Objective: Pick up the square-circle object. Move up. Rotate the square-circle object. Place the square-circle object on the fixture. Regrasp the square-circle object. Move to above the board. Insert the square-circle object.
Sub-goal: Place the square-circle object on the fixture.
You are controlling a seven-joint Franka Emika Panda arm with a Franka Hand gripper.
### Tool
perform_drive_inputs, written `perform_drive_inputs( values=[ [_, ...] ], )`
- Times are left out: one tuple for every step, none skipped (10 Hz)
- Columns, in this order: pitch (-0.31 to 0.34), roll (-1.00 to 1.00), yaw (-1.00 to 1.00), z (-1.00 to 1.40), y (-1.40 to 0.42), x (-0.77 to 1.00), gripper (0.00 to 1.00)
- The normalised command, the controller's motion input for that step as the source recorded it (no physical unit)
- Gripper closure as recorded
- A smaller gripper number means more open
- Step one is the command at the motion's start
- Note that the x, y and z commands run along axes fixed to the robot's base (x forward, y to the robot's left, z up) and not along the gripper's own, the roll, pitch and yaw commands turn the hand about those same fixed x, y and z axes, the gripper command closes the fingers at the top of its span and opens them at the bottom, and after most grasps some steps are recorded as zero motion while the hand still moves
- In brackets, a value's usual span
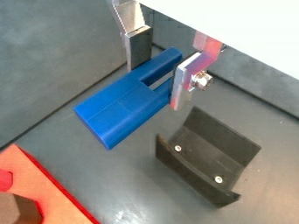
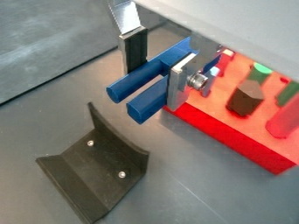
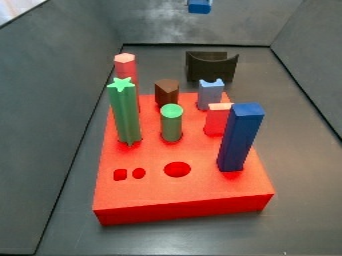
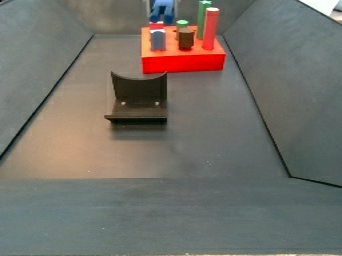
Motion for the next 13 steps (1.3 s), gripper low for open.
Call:
perform_drive_inputs(
  values=[
    [0.049, -1.0, 0.12, -0.13, 1.0, 0.64, 1.0],
    [0.096, -1.0, 0.11, -0.09, 0.93, 0.65, 1.0],
    [0.145, -1.0, 0.09, -0.05, 0.74, 0.59, 1.0],
    [0.188, -1.0, 0.06, -0.04, 0.56, 0.54, 1.0],
    [0.197, -0.86, 0.02, -0.03, 0.39, 0.5, 1.0],
    [0.188, -0.63, -0.03, -0.02, 0.19, 0.46, 1.0],
    [0.171, -0.45, -0.06, -0.02, 0.08, 0.42, 1.0],
    [0.16, -0.33, -0.07, -0.02, 0.06, 0.39, 1.0],
    [0.134, -0.22, -0.08, -0.01, 0.05, 0.31, 1.0],
    [0.119, -0.19, -0.08, -0.01, 0.05, 0.24, 1.0],
    [-0.01, -1.0, -0.03, -1.0, 0.07, 0.13, 1.0],
    [-0.015, -1.0, -0.03, -1.0, 0.07, 0.12, 1.0],
    [0.01, -1.0, -0.04, -1.0, 0.08, 0.12, 1.0]
  ],
)
